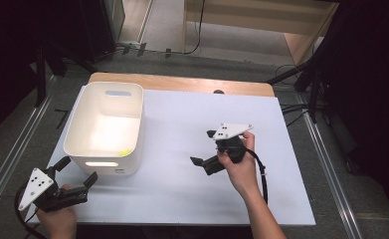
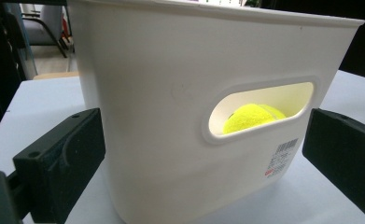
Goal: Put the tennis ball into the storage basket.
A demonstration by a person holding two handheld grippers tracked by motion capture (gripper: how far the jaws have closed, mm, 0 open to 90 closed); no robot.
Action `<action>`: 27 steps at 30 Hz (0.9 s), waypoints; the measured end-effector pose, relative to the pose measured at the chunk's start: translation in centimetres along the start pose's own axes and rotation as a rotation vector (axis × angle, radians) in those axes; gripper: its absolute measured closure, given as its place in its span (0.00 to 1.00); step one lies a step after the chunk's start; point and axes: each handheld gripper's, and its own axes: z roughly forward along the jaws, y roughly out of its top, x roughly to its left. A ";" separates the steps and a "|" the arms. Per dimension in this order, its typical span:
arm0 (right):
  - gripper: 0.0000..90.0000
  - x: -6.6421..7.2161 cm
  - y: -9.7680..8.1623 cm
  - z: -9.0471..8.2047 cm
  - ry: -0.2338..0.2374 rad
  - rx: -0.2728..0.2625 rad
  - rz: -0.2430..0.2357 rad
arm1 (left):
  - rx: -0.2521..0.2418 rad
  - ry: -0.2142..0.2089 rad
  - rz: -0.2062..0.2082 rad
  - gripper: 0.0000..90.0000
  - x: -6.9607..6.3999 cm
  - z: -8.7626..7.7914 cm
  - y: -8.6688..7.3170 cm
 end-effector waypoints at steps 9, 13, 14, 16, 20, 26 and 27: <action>0.00 -1.0 -2.7 -2.0 -0.030 -0.061 0.035 | 0.002 0.002 0.003 0.00 -0.1 0.0 0.0; 0.00 -1.3 -3.9 -2.9 -0.049 -0.089 0.048 | 0.007 0.004 0.009 0.00 -0.1 0.0 0.0; 0.00 -1.4 -4.2 -3.1 -0.052 -0.091 0.055 | 0.006 0.004 0.009 0.00 -0.1 0.0 0.0; 0.00 -1.5 -4.7 -3.5 -0.060 -0.099 0.063 | 0.005 0.004 0.008 0.00 -0.1 0.0 0.0; 0.00 -1.7 -5.9 -4.2 -0.080 -0.107 0.081 | 0.007 0.005 0.008 0.00 -0.1 0.0 0.0; 0.00 -2.0 -7.6 -5.1 -0.107 -0.131 0.110 | 0.010 0.006 0.011 0.00 -0.1 0.0 0.0; 0.00 -2.0 -7.9 -5.3 -0.112 -0.139 0.116 | 0.009 0.006 0.011 0.00 -0.2 0.0 0.0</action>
